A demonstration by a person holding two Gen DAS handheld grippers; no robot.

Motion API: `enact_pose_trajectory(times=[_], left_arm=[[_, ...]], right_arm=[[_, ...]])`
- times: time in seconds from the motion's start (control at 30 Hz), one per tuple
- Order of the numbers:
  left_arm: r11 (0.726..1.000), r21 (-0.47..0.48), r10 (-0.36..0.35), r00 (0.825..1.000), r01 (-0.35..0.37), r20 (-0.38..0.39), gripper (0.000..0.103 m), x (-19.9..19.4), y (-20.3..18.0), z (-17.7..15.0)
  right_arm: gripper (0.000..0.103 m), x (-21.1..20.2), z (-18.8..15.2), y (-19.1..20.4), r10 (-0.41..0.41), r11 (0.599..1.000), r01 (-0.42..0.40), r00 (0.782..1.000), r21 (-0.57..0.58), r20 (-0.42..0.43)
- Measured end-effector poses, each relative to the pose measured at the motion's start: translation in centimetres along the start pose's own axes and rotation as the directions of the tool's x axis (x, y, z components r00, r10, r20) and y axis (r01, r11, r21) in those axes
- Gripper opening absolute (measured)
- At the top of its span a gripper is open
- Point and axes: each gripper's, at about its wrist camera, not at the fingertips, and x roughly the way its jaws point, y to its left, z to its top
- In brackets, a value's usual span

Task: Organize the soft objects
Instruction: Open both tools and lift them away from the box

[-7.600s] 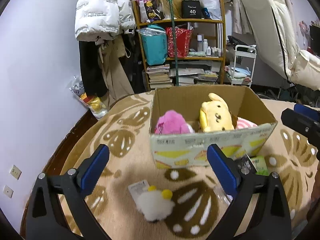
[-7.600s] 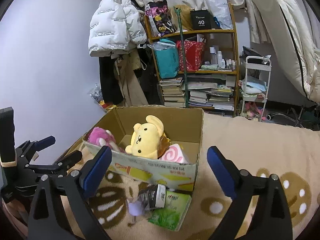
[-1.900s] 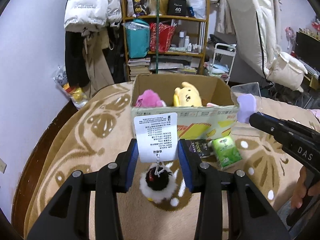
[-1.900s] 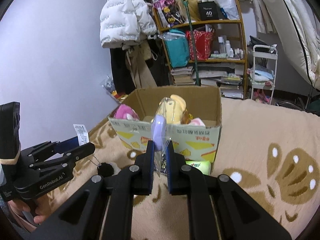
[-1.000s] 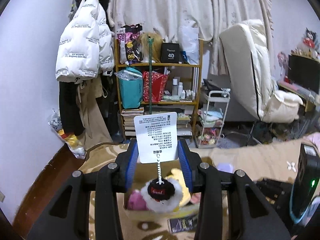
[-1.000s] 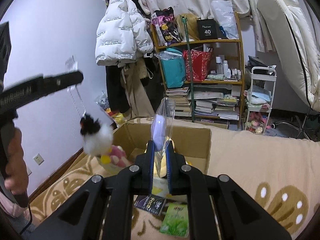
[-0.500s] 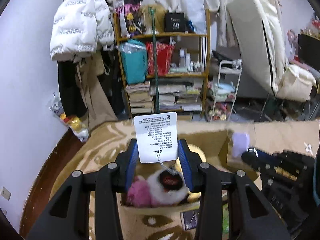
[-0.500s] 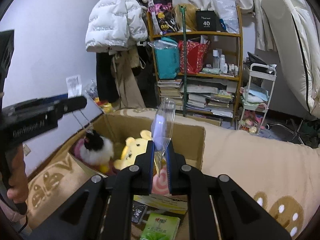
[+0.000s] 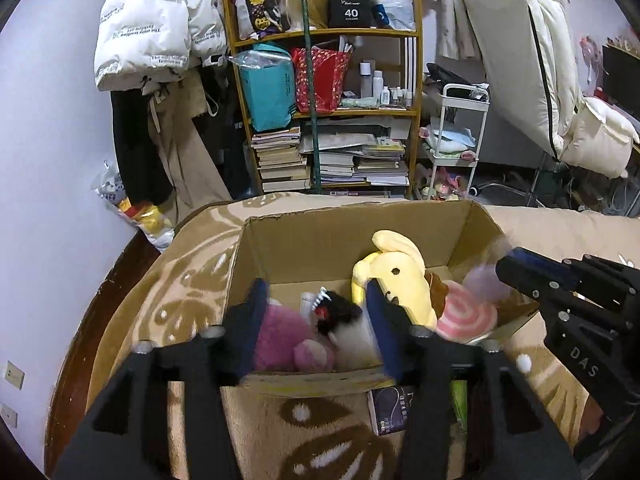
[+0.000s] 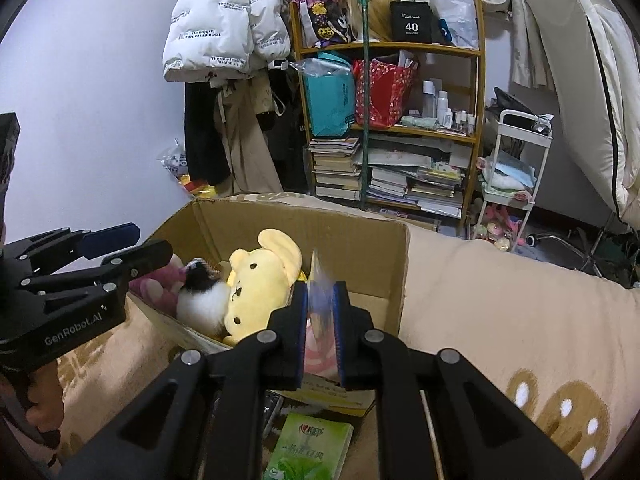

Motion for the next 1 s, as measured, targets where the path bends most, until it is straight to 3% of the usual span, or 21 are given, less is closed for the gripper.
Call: enact_pose_trajectory(times=[0.2,0.33,0.43,0.57,0.67,1.0], left_arm=[[0.999,-0.042,-0.014,1.0,0.013,-0.025,0.061,-0.5,0.9,-0.1],[0.999,-0.054,-0.001,1.0,0.0,-0.029,0.071,-1.5,1.4,-0.7],[0.999,-0.052,0.002,0.999,-0.004,-0.035,0.077,-2.4,1.3,-1.3],[0.999,-0.041,-0.018,0.998,0.016,-0.059,0.079,-3.3,0.9,-2.2],[0.999,-0.03,-0.023,0.997,0.021,-0.073,0.079,-3.7,0.5,-3.0],[1.0,0.003,-0.03,0.994,0.03,-0.108,0.081,-5.3,-0.6,-5.9]], right_arm=[[0.015,-0.9,0.0,0.3,0.015,1.0,-0.015,1.0,-0.003,0.003],[0.04,-2.0,-0.1,0.1,0.02,1.0,-0.02,1.0,0.014,0.01],[0.047,-2.9,-0.2,0.2,0.015,1.0,-0.016,1.0,0.017,0.02],[0.064,-4.4,-0.5,0.3,0.006,0.999,-0.007,0.999,0.034,0.035],[0.07,-5.1,-0.9,0.3,0.001,0.999,-0.002,0.999,0.039,0.037],[0.072,-6.3,-2.3,-0.2,0.008,0.998,-0.007,1.0,0.062,-0.005]])
